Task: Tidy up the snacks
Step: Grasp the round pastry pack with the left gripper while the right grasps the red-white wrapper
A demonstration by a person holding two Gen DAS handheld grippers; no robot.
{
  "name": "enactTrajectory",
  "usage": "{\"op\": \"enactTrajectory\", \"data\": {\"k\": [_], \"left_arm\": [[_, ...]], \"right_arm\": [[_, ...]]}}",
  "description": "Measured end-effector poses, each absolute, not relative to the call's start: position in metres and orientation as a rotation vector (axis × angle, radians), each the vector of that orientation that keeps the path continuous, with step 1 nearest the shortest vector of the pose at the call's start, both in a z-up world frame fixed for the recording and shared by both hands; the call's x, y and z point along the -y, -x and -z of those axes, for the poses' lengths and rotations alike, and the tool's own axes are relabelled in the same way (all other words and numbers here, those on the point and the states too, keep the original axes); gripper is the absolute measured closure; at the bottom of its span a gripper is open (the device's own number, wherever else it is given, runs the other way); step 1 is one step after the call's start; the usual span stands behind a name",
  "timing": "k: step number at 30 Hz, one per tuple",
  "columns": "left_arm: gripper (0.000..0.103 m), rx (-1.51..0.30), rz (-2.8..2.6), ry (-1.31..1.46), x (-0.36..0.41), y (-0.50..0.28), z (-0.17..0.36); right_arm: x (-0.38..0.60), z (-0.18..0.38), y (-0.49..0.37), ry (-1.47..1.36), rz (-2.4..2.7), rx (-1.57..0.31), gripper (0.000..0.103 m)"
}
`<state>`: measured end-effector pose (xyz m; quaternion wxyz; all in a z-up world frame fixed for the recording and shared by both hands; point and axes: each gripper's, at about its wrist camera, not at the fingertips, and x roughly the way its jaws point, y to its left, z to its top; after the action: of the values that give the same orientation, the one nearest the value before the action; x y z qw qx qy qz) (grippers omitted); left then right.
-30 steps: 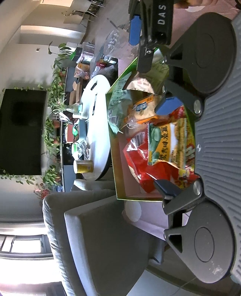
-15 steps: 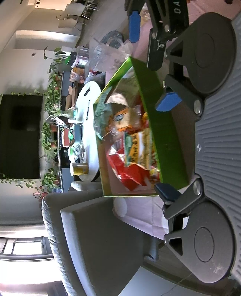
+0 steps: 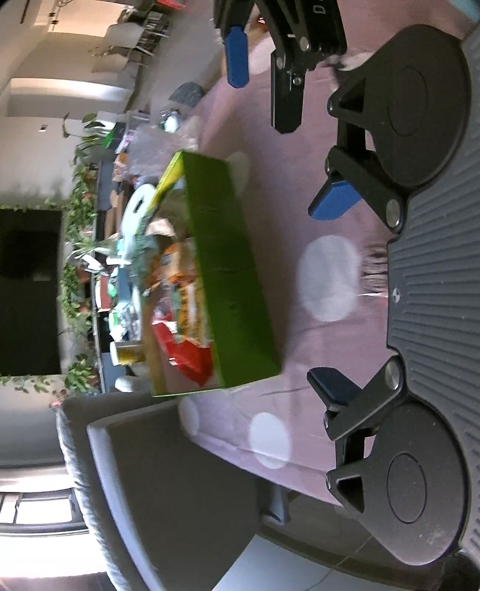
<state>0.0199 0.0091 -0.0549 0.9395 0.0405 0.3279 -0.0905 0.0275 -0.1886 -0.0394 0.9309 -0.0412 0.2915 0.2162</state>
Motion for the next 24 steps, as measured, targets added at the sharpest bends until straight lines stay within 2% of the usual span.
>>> {"op": "enactTrajectory", "data": {"k": [8, 11, 13, 17, 24], "left_arm": [[0.018, -0.722, 0.207, -0.123, -0.007, -0.001, 0.076], [0.021, -0.728, 0.216, -0.125, -0.006, 0.0, 0.079], [0.028, -0.731, 0.217, -0.117, -0.005, 0.0, 0.08], [0.035, -0.742, 0.223, -0.106, -0.004, -0.003, 0.082], [0.057, -0.776, 0.223, -0.104, -0.002, -0.008, 0.092]], "right_arm": [[0.193, 0.053, 0.005, 0.089, -0.499, -0.662, 0.037], [0.189, 0.058, 0.015, 0.127, -0.509, -0.679, 0.037], [0.187, 0.061, 0.02, 0.143, -0.51, -0.688, 0.037], [0.188, 0.066, 0.024, 0.134, -0.509, -0.718, 0.037], [0.189, 0.076, 0.028, 0.135, -0.518, -0.751, 0.037]]}}
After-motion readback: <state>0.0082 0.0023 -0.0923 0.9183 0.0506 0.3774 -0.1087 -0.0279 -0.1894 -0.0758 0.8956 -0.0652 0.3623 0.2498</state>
